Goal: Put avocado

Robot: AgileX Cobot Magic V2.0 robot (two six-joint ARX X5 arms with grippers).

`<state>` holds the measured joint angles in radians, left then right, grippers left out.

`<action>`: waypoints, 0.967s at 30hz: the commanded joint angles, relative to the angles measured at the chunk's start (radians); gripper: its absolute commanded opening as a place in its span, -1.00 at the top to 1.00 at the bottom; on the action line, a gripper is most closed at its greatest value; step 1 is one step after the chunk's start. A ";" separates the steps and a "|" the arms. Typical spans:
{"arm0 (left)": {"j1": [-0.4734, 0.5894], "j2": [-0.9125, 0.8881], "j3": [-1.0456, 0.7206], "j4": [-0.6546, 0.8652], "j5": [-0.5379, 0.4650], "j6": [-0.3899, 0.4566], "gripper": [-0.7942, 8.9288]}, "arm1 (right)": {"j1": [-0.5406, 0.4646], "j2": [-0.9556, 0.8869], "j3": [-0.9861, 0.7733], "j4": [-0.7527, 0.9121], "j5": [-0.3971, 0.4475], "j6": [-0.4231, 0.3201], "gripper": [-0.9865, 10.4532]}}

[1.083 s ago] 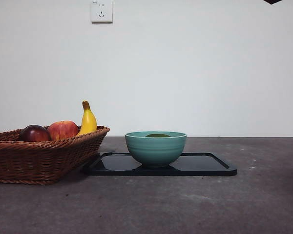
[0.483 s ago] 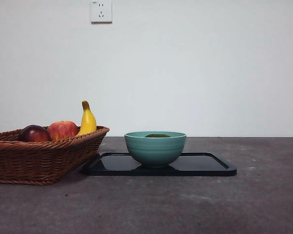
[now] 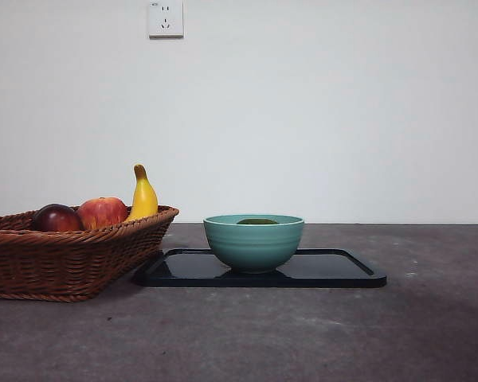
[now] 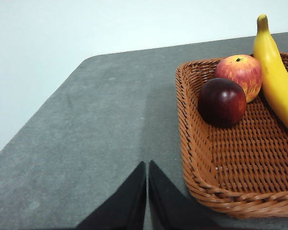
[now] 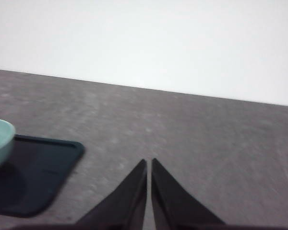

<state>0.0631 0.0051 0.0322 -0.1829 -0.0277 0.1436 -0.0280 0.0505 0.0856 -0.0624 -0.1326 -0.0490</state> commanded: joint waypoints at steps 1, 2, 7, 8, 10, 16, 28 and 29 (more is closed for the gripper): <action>0.002 -0.002 -0.021 -0.005 -0.003 -0.003 0.82 | -0.009 -0.032 -0.037 0.016 0.010 -0.003 0.82; 0.002 -0.002 -0.021 -0.005 -0.003 -0.003 0.82 | -0.011 -0.041 -0.050 0.016 0.010 -0.003 0.82; 0.002 -0.002 -0.021 -0.005 -0.003 -0.004 0.82 | -0.016 -0.047 -0.075 -0.039 0.011 -0.003 0.82; 0.002 -0.002 -0.021 -0.005 -0.003 -0.003 0.82 | -0.018 -0.047 -0.075 -0.058 0.011 -0.004 0.82; 0.002 -0.002 -0.021 -0.005 -0.003 -0.003 0.82 | -0.022 -0.047 -0.075 -0.101 0.011 -0.004 0.82; 0.002 -0.002 -0.021 -0.005 -0.003 -0.003 0.82 | -0.028 -0.047 -0.075 -0.108 0.018 0.026 0.82; 0.002 -0.002 -0.021 -0.005 -0.003 -0.003 0.82 | -0.028 -0.047 -0.074 -0.095 0.018 0.026 0.82; 0.002 -0.002 -0.021 -0.005 -0.003 -0.003 0.82 | -0.028 -0.047 -0.074 -0.095 0.018 0.026 0.82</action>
<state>0.0631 0.0051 0.0322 -0.1829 -0.0277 0.1436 -0.0536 0.0063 0.0166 -0.1631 -0.1169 -0.0368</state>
